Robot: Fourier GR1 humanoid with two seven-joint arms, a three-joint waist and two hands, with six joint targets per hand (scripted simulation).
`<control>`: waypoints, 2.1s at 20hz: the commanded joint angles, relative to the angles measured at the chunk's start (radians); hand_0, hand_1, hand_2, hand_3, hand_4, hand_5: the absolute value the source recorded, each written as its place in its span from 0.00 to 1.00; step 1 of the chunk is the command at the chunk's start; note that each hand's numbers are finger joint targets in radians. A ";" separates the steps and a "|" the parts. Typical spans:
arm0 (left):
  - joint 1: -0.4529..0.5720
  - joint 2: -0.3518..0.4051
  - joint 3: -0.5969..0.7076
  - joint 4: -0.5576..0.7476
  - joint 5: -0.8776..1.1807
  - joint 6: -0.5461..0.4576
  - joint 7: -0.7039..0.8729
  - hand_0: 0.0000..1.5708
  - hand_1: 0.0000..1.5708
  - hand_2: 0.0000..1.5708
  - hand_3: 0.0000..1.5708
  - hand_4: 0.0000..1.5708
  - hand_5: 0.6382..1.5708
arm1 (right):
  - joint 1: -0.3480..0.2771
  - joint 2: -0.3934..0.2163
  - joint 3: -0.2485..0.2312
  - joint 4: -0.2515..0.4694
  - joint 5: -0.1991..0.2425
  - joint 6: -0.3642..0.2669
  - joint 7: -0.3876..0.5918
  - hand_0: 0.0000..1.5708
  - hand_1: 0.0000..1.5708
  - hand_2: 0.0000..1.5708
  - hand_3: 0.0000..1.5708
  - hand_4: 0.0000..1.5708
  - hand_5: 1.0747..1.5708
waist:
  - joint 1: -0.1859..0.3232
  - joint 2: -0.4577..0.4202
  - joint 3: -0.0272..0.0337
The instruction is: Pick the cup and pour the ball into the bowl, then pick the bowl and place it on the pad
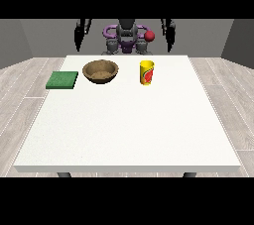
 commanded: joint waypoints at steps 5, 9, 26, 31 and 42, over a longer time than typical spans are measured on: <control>-0.002 0.035 0.016 -0.091 0.010 0.001 0.099 0.00 0.00 0.00 0.00 0.00 0.96 | -0.013 -0.036 -0.012 -0.102 -0.020 0.014 0.085 0.00 0.00 0.00 0.00 0.39 0.98 | 0.013 -0.256 0.0138; 0.011 -0.095 -0.230 -0.173 0.082 0.248 0.305 0.00 0.00 0.00 0.00 0.00 0.96 | 0.005 -0.019 -0.072 -0.119 -0.179 0.064 0.200 0.00 0.00 0.00 0.00 0.39 0.98 | -0.037 -0.323 0.0179; -0.164 -0.073 -0.160 -0.141 0.017 0.263 0.090 0.00 0.00 0.00 0.00 0.00 0.93 | -0.071 0.001 -0.121 -0.104 -0.161 0.082 -0.042 0.00 0.00 0.00 0.00 0.19 1.00 | -0.019 0.056 0.0168; -0.261 -0.054 -0.076 0.002 -0.005 0.255 -0.081 0.00 0.00 0.00 0.00 0.00 0.90 | -0.189 -0.060 -0.198 -0.048 -0.212 0.112 -0.080 0.00 0.00 0.00 0.00 0.14 1.00 | -0.043 0.164 0.0167; -0.305 -0.072 0.037 0.385 0.015 0.213 -0.429 0.00 0.00 0.00 0.00 0.00 0.91 | -0.298 -0.076 -0.202 -0.021 -0.199 0.066 -0.023 0.00 0.00 0.00 0.00 0.12 1.00 | -0.048 0.185 0.0162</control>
